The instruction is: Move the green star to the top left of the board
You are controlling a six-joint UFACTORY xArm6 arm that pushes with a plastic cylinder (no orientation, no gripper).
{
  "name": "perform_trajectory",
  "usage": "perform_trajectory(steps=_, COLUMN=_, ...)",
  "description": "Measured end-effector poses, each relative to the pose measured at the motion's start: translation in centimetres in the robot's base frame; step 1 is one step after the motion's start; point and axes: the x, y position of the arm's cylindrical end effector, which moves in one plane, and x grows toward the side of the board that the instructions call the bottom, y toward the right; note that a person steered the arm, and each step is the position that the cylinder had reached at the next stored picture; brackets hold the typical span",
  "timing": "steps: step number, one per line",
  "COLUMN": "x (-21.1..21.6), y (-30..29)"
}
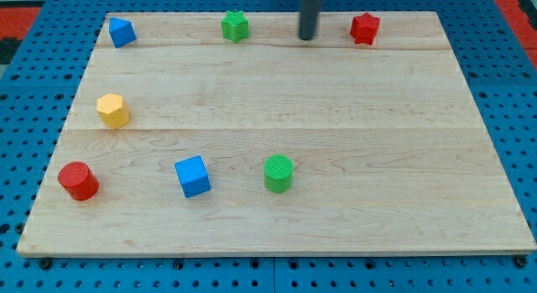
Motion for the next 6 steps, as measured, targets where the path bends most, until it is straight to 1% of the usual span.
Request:
perform_trajectory(steps=1, x=-2.2, y=-11.0)
perform_trajectory(steps=2, x=-4.6, y=-11.0)
perform_trajectory(steps=3, x=-4.6, y=-10.9)
perform_trajectory(steps=6, x=-4.7, y=-19.7)
